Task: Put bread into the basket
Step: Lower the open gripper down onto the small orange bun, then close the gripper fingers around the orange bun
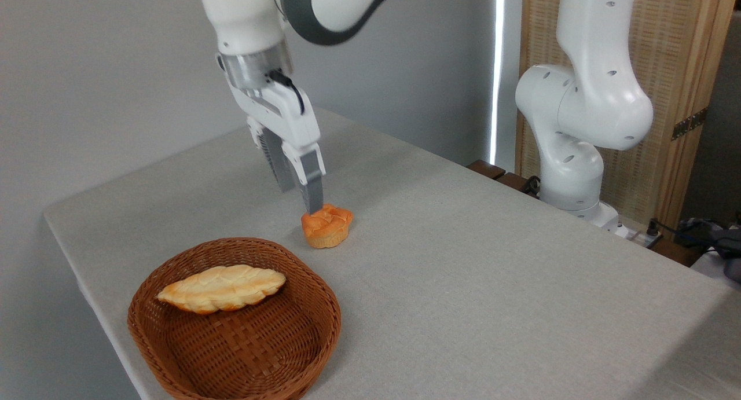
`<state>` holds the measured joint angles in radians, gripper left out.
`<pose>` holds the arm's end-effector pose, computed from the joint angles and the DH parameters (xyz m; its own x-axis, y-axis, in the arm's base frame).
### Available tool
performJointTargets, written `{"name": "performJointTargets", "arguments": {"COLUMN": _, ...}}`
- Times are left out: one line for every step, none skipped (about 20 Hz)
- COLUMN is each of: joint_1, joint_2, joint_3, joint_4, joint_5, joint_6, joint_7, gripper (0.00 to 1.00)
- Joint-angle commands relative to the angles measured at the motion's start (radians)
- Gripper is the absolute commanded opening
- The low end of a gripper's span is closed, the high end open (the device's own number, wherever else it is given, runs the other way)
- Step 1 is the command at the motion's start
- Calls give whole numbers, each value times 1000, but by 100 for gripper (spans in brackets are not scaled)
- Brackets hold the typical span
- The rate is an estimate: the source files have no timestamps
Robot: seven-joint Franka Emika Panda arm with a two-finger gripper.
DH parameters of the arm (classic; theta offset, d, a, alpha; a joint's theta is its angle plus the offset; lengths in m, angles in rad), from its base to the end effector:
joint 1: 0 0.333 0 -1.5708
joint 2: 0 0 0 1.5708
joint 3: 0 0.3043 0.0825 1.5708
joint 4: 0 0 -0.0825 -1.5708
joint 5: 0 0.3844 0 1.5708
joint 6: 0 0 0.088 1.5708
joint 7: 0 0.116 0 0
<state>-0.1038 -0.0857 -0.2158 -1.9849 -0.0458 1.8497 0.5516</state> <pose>0.5003 -0.1721 0.4761 0.6544 -0.7555 -0.0308 -0.7540 -0.6551 0.0483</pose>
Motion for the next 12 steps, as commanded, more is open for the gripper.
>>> {"name": "performJointTargets", "arguments": {"joint_1": -22, "joint_2": -77, "joint_3": -20, "joint_4": -173, "joint_5": -17, "joint_6": 106, "joint_7": 8, "gripper": 100}}
{"name": "performJointTargets", "arguments": {"joint_1": -22, "joint_2": -77, "joint_3": -33, "joint_4": -192, "joint_5": -17, "joint_6": 114, "joint_7": 8, "gripper": 100}}
{"name": "performJointTargets", "arguments": {"joint_1": -22, "joint_2": -77, "joint_3": -45, "joint_4": -204, "joint_5": -17, "joint_6": 115, "joint_7": 8, "gripper": 100}}
{"name": "performJointTargets", "arguments": {"joint_1": -22, "joint_2": -75, "joint_3": -51, "joint_4": -213, "joint_5": -17, "joint_6": 121, "joint_7": 8, "gripper": 100}}
{"name": "performJointTargets", "arguments": {"joint_1": -22, "joint_2": -75, "joint_3": -53, "joint_4": -222, "joint_5": -19, "joint_6": 140, "joint_7": 5, "gripper": 100}}
{"name": "performJointTargets", "arguments": {"joint_1": -22, "joint_2": -75, "joint_3": -54, "joint_4": -232, "joint_5": -19, "joint_6": 157, "joint_7": 2, "gripper": 100}}
{"name": "performJointTargets", "arguments": {"joint_1": -22, "joint_2": -75, "joint_3": -56, "joint_4": -232, "joint_5": -19, "joint_6": 160, "joint_7": 2, "gripper": 100}}
{"name": "performJointTargets", "arguments": {"joint_1": -22, "joint_2": -75, "joint_3": -56, "joint_4": -233, "joint_5": -19, "joint_6": 160, "joint_7": 4, "gripper": 100}}
{"name": "performJointTargets", "arguments": {"joint_1": -22, "joint_2": -75, "joint_3": -56, "joint_4": -239, "joint_5": -19, "joint_6": 163, "joint_7": 7, "gripper": 100}}
{"name": "performJointTargets", "arguments": {"joint_1": -22, "joint_2": -72, "joint_3": -56, "joint_4": -247, "joint_5": -19, "joint_6": 167, "joint_7": 8, "gripper": 100}}
{"name": "performJointTargets", "arguments": {"joint_1": -22, "joint_2": -71, "joint_3": -56, "joint_4": -256, "joint_5": -17, "joint_6": 187, "joint_7": 8, "gripper": 100}}
{"name": "performJointTargets", "arguments": {"joint_1": -22, "joint_2": -71, "joint_3": -56, "joint_4": -278, "joint_5": -17, "joint_6": 216, "joint_7": 8, "gripper": 100}}
